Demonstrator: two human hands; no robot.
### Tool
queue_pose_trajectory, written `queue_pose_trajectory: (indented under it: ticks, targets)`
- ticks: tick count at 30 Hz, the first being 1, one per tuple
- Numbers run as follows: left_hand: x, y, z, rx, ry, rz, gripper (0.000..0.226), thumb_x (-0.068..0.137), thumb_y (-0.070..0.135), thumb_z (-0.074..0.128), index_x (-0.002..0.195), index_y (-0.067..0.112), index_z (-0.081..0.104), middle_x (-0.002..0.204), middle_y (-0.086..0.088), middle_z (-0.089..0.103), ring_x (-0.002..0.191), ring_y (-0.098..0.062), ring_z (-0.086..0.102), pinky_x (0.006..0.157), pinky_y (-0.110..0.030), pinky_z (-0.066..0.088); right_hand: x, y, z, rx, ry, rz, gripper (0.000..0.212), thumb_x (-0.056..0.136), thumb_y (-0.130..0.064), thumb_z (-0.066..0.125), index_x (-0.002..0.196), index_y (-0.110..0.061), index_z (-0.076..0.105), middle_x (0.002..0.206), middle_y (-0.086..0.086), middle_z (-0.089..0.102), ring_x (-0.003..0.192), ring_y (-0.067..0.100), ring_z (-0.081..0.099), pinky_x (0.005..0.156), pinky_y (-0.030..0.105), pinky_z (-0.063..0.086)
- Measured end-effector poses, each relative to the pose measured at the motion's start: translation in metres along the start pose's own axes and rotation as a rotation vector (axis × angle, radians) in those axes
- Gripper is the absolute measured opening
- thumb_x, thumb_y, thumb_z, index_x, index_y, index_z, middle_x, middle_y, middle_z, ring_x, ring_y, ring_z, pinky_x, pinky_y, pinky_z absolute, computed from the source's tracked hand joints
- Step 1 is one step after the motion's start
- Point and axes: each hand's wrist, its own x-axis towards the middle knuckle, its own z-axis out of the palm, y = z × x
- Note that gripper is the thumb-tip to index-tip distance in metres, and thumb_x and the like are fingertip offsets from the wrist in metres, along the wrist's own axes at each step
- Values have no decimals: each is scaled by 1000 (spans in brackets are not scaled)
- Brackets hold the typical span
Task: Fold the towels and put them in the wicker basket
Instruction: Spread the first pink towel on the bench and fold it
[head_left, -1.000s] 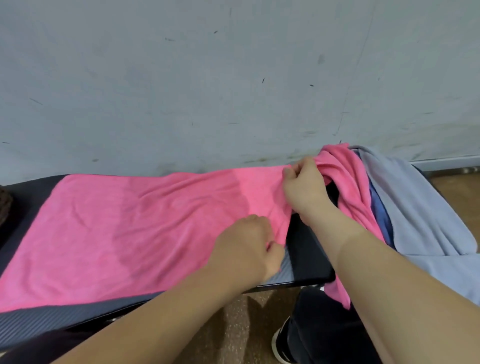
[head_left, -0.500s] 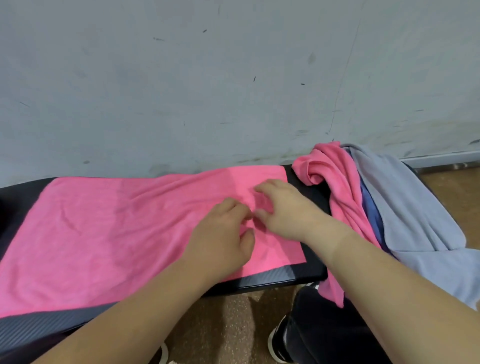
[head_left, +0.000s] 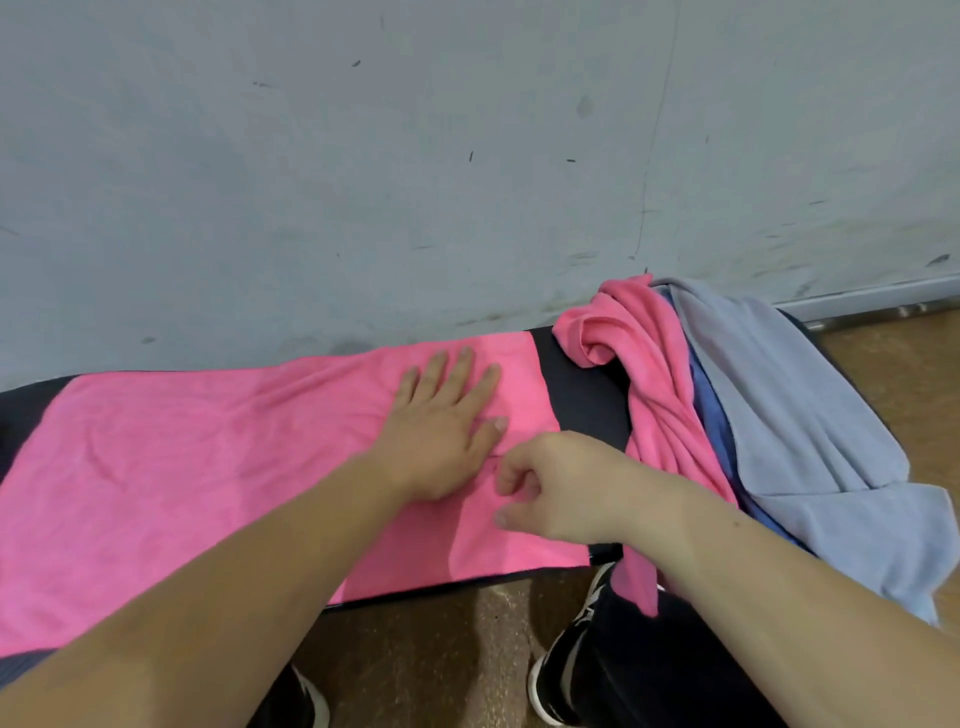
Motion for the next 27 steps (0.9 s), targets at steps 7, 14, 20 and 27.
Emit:
queue_pose_trajectory:
  ticks: [7, 14, 20, 27]
  targets:
    - [-35, 20, 0, 24, -49, 11, 75, 96, 67, 10, 163, 37, -2, 172, -3, -15, 158, -31, -16, 127, -55, -4, -19, -2, -17, -73, -62, 62, 31, 89, -48, 71, 83, -17, 76, 74, -5, 66, 78, 17, 64, 76, 35, 56]
    - [10, 25, -10, 71, -85, 97, 71, 103, 61, 26, 162, 41, -8, 171, -1, -20, 156, -33, -22, 126, -56, -8, -9, 7, -9, -72, 83, 108, 41, 87, -51, 70, 116, -23, 65, 114, -2, 52, 117, 24, 50, 100, 45, 49]
    - [46, 18, -13, 86, -8, 138, 69, 102, 66, 19, 162, 42, -7, 172, -1, -16, 158, -30, -17, 126, -56, -8, -12, 13, -6, -268, -218, 238, 102, 98, -60, 52, 164, -15, -12, 171, 2, -22, 158, 28, -18, 129, 49, 2]
    - [22, 23, -5, 28, 153, 128, 80, 94, 64, 10, 164, 26, 19, 173, -10, 6, 159, -31, 2, 128, -52, 5, -6, 38, -18, -76, -36, 225, 92, 95, -63, 55, 165, -25, 9, 173, 9, -10, 160, 31, -6, 129, 45, 8]
